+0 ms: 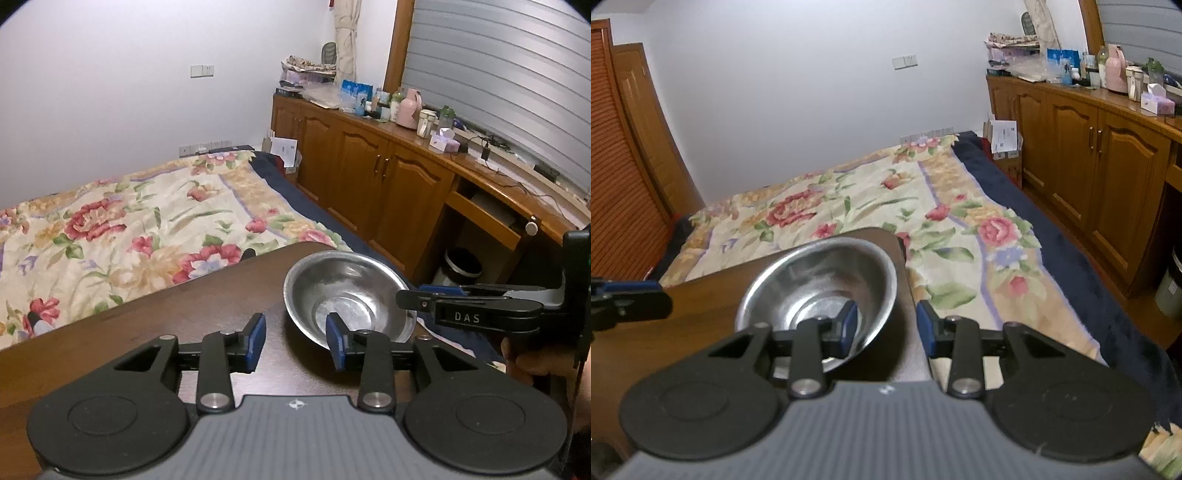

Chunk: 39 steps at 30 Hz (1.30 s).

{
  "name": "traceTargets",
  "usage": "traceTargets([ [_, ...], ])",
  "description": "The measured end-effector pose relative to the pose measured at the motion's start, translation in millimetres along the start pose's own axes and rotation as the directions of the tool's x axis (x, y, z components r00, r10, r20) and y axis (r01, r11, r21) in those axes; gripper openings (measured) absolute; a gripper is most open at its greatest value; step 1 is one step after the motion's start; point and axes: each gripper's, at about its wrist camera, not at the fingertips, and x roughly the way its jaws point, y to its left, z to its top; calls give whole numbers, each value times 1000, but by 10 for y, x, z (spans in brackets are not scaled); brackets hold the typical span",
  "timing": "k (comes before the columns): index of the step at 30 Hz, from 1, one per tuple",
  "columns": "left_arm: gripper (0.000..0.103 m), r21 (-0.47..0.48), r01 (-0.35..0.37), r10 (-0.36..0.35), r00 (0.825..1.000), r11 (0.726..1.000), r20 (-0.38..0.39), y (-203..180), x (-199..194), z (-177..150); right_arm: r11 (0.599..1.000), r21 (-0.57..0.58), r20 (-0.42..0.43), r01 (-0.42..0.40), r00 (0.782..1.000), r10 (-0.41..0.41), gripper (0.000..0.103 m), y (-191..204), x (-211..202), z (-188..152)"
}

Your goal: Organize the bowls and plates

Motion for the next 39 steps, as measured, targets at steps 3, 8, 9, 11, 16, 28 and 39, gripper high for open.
traceTargets([
  [3, 43, -7, 3, -3, 1000, 1000, -10, -11, 62, -8, 1000, 12, -8, -4, 1000, 4, 34, -18, 16, 9],
  [8, 43, -10, 5, -6, 1000, 1000, -27, -41, 184, -4, 999, 34, -19, -21, 1000, 21, 28, -46, 58, 8],
  [9, 42, -13, 10, -10, 1000, 1000, -28, -40, 204, -10, 999, 34, -24, -22, 999, 23, 26, -43, 68, 4],
  [11, 43, -16, 18, -18, 999, 1000, -33, -48, 252, -24, 999, 38, -28, -25, 999, 26, 26, -45, 89, 2],
  [16, 41, -25, 12, -13, 999, 1000, -52, -17, 360, -15, 998, 45, -32, -41, 999, 42, 20, -25, 115, -12],
  [28, 23, -38, -13, 8, 993, 999, -117, 120, 467, -89, 995, 54, -32, -87, 996, 89, 11, 15, 131, -75],
  [39, 15, -61, 31, -38, 993, 998, -116, 182, 336, -128, 992, 57, -24, -114, 993, 115, 11, 81, 76, -93],
])
